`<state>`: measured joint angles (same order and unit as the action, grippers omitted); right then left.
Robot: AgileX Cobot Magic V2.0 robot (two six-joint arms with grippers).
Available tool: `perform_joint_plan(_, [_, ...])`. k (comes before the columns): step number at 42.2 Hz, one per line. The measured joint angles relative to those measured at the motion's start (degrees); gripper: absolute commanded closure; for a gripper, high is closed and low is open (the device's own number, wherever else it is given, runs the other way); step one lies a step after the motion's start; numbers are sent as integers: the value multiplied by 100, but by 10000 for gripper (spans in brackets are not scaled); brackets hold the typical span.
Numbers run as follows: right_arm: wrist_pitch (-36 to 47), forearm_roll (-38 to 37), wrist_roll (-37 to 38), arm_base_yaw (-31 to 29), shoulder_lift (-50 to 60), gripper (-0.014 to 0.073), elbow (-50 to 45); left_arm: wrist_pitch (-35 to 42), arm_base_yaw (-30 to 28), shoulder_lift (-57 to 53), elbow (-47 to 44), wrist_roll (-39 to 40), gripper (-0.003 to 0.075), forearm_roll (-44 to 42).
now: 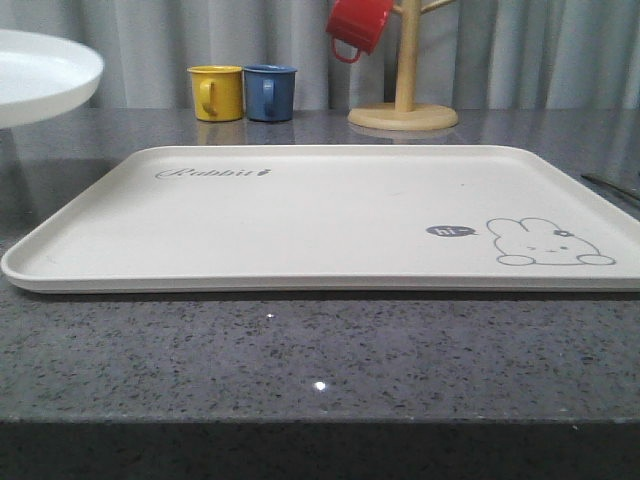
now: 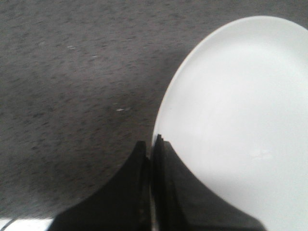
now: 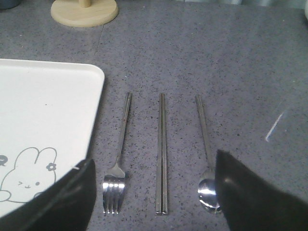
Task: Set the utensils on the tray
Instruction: 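Lower the white plate onto the tray and open the left gripper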
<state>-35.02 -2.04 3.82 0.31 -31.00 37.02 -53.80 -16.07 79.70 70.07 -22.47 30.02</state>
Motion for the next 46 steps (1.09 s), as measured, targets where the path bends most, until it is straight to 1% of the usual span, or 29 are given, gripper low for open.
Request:
perform_joint_plan(10, [0, 0, 0, 0, 0, 51, 0, 141, 1401, 37, 117, 0, 741, 50])
perform_joint_plan(15, [0, 0, 0, 0, 0, 51, 0, 254, 2075, 268, 117, 0, 741, 62])
perform_joint_plan(18, [0, 0, 0, 0, 0, 51, 0, 321, 2382, 468, 117, 0, 741, 18])
perform_joint_plan(21, [0, 0, 0, 0, 0, 51, 0, 396, 2587, 699, 117, 0, 740, 5])
perform_joint_plan(26, [0, 0, 0, 0, 0, 51, 0, 516, 2762, 1071, 117, 0, 740, -4])
perform_joint_plan(38, [0, 0, 0, 0, 0, 51, 0, 549, 2860, 1717, 129, 0, 734, 9])
perform_joint_plan(39, [0, 0, 0, 0, 0, 51, 0, 549, 2860, 1717, 129, 0, 718, 8])
perform_joint_plan(42, [0, 0, 0, 0, 0, 51, 0, 549, 2860, 1717, 137, 0, 638, 8])
perform_joint_plan(43, [0, 0, 0, 0, 0, 51, 0, 557, 2860, 1717, 137, 0, 594, 8])
perform_joint_plan(44, [0, 0, 0, 0, 0, 51, 0, 562, 2860, 1717, 137, 0, 571, 8])
perform_joint_plan(46, [0, 0, 0, 0, 0, 51, 0, 562, 2860, 1717, 137, 0, 481, 8])
